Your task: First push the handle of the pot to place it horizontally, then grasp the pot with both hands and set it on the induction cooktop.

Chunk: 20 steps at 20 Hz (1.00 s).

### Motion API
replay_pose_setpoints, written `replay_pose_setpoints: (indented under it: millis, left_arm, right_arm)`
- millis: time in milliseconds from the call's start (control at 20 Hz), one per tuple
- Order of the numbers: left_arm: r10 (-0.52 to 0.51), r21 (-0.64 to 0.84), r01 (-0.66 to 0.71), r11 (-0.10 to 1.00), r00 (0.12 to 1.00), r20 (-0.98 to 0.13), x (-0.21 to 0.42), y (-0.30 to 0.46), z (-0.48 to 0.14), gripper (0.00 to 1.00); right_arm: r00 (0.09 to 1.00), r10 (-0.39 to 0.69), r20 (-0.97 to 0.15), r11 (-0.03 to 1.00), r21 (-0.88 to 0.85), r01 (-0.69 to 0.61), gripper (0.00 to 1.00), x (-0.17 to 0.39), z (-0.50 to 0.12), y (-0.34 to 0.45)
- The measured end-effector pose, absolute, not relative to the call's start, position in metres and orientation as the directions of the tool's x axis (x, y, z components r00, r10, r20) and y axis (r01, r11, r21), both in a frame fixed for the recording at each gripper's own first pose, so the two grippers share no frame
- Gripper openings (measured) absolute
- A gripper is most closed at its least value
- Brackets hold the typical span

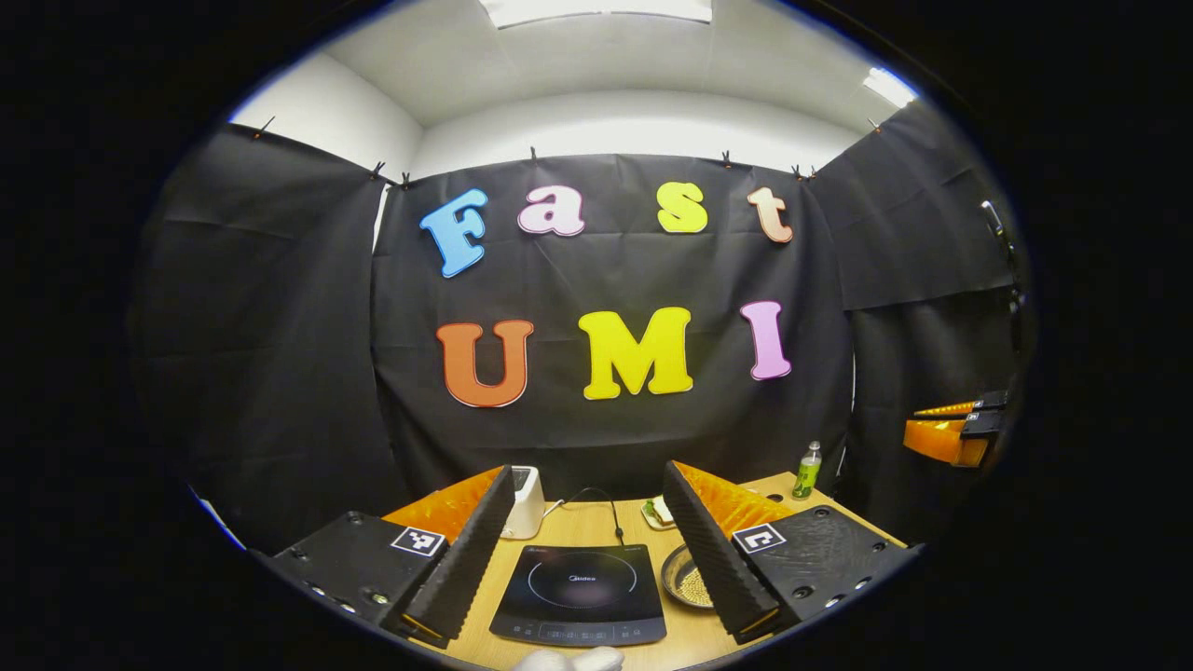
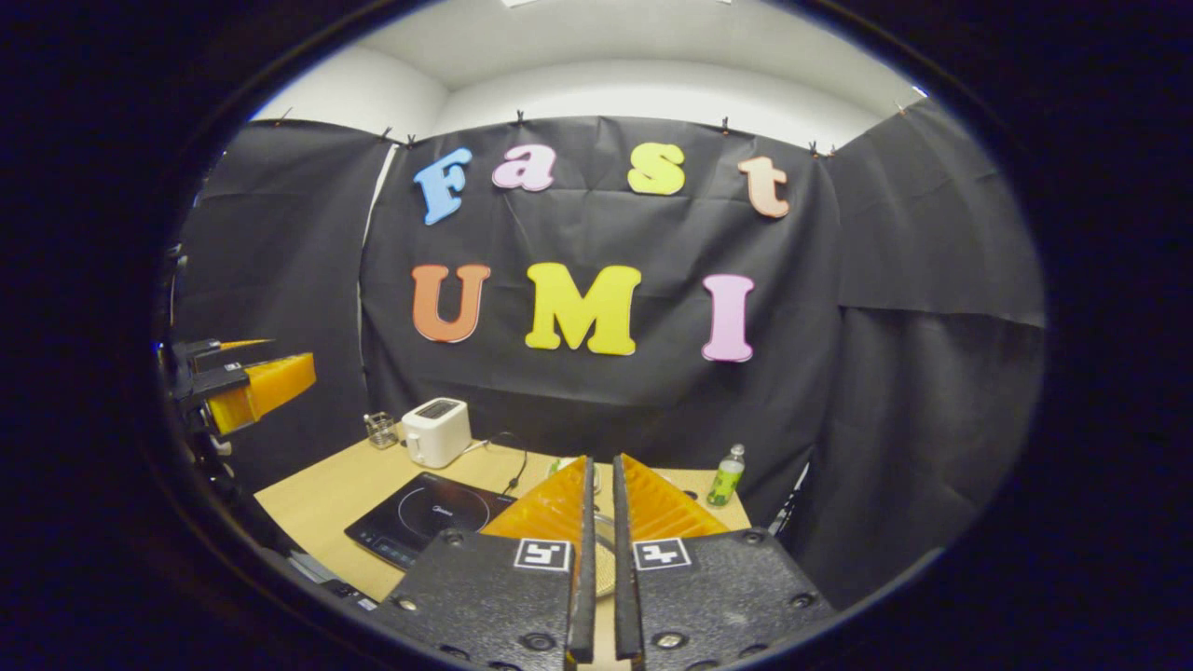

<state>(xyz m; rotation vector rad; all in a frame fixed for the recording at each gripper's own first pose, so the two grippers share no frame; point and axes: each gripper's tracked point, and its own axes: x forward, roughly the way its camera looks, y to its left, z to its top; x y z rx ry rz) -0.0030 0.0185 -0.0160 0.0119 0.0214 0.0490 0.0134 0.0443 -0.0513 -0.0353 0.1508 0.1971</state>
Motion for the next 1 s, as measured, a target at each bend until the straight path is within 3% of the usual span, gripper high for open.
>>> replay_pose_setpoints:
  millis: [50,150,1000]
  left_arm:
    - [0.054,0.011,-0.054,0.998,0.998,-0.024,-0.004,0.022,-0.017,0.96]
    - [0.066,0.01,-0.066,0.998,0.997,-0.032,-0.004,0.028,-0.022,0.96]
    - [0.163,0.007,-0.163,0.987,0.983,-0.087,-0.012,0.069,-0.052,0.96]
  right_arm:
    - [0.963,0.206,-0.173,0.978,-0.006,-0.211,0.05,0.016,-0.057,0.048]
    - [0.947,0.246,-0.205,0.969,0.022,-0.247,0.0,0.02,-0.07,0.06]
    - [0.731,0.369,-0.574,0.913,0.078,-0.4,0.04,0.044,-0.263,0.146]
